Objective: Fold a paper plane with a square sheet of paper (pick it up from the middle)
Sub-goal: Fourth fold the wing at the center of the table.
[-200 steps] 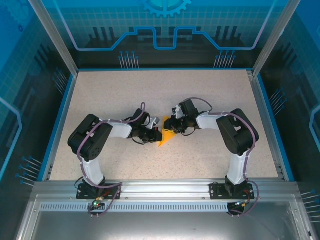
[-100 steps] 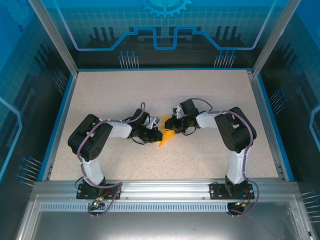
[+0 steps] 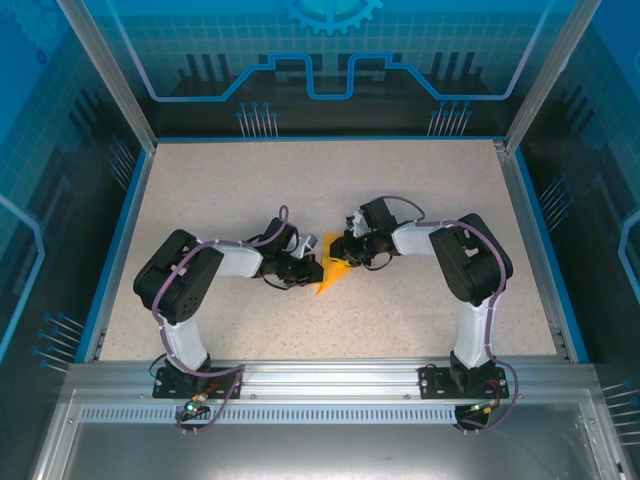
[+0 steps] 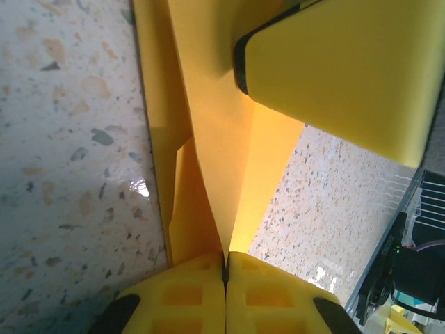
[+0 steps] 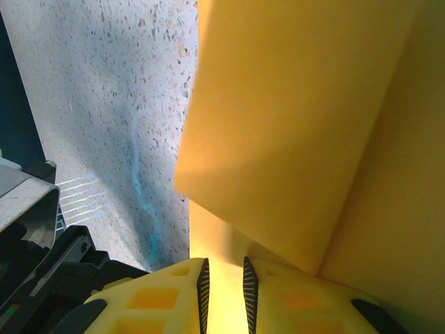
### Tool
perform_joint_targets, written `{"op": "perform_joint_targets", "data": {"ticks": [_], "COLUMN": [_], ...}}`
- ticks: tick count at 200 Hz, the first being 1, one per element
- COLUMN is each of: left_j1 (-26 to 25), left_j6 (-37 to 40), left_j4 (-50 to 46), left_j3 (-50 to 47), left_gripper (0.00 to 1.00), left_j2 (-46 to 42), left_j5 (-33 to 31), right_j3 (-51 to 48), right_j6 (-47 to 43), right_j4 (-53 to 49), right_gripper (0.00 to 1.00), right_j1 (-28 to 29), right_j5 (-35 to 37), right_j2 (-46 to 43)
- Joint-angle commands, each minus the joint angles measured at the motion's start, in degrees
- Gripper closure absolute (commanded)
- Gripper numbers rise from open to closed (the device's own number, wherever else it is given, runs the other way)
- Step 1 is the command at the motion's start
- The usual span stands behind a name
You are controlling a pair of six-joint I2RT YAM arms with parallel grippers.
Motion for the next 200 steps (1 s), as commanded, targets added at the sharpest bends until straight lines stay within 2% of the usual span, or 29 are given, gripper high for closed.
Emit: {"op": "perform_joint_targets", "data": {"ticks": [1,62,200], "left_j1": [0.67,2.19,2.90], "left_j6": [-1.44,-4.22,-2.40], "left_j4": [-1.40,-3.03,-5.22], "left_j3": [-0.55,0.49,1.24], "left_gripper": [1.00,1.00,0.99], "left_j2": [-0.29,4.09,2.95], "left_j5": [0.31,1.93,3.28], "right_j3": [0.96,2.60,4.88], "right_j6": [-1.02,-1.64,-2.35], "right_j4": [-2.16,0.06,-3.52], "right_gripper": [0.77,0.76,0.80], "right_j1": [-0.57,0.92,1.05], "right_j5": [2.30,-3.02,1.26], "right_j2": [1.25,-1.66,5.33]}}
